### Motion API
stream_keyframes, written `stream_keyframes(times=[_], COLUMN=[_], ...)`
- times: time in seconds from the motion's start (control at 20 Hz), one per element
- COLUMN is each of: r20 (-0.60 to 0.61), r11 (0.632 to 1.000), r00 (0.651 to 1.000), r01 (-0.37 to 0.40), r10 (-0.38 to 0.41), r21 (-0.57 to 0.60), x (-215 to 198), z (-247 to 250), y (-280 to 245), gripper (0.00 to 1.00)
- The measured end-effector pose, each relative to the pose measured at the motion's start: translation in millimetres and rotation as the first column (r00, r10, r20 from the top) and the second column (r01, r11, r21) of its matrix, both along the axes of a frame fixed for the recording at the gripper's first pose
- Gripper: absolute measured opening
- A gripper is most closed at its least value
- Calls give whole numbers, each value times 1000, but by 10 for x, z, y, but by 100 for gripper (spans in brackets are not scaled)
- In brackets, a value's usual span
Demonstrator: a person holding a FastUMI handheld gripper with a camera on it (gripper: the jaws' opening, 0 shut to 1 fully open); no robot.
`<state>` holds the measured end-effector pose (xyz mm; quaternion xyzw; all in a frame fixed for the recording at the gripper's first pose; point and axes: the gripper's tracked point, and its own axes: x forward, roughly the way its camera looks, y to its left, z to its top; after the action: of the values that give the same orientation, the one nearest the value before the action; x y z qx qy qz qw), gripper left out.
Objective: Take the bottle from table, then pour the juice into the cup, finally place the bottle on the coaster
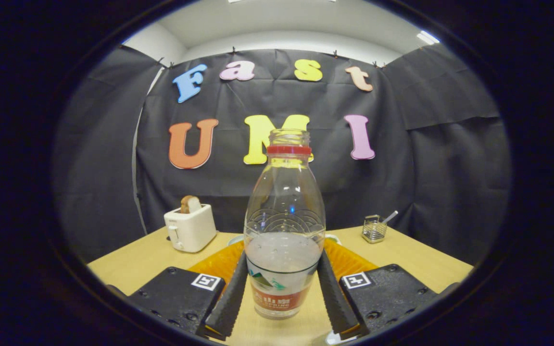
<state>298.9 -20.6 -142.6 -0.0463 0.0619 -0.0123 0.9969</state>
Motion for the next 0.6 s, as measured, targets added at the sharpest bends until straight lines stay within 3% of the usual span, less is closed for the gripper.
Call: stream_keyframes(times=[0.15,0.6], r20=[-30,-102], r11=[998,999], r00=[999,994], r01=[9,23], r10=[-11,-27], r21=[-60,-37], x=[176,506], z=[-320,-1109], y=[-9,-81], gripper=[77,77])
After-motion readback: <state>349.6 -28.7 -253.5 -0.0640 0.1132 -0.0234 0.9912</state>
